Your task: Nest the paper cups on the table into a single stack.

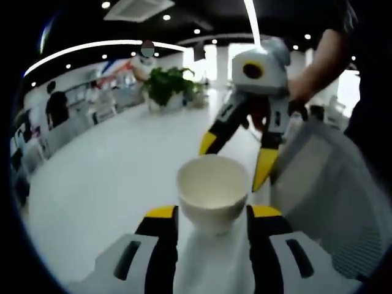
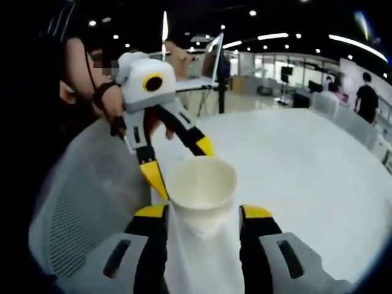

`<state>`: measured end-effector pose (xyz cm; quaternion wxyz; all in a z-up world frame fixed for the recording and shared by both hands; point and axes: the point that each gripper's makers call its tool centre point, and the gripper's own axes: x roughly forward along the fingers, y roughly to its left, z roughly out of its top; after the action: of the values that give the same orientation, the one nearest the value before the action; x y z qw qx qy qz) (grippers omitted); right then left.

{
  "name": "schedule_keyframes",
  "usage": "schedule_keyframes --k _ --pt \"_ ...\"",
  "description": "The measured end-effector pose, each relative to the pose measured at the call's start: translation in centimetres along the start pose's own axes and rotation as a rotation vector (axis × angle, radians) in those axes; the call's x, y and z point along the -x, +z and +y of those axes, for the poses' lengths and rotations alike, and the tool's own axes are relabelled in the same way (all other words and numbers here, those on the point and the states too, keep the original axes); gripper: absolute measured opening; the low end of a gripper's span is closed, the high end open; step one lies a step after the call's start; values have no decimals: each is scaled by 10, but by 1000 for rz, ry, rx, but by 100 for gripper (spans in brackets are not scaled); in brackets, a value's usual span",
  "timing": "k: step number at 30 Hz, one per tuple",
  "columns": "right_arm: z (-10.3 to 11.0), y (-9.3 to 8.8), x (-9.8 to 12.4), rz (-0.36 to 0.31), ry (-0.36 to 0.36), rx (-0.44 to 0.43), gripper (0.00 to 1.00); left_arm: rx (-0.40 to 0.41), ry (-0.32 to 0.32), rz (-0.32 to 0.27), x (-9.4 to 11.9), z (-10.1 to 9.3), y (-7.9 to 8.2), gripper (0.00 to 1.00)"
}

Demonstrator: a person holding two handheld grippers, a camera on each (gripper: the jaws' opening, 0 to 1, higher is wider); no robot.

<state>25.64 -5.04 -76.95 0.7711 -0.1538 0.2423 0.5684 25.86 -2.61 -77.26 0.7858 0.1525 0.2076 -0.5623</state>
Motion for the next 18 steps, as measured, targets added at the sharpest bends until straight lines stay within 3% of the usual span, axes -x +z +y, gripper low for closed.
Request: schedule_keyframes --k 5,18 --pt "1 3 -1 -2 17 2 38 -15 -1 2 0 1 2 41" --pt "1 5 -1 -8 18 -1 38 -55 -12 19 0 1 4 40"
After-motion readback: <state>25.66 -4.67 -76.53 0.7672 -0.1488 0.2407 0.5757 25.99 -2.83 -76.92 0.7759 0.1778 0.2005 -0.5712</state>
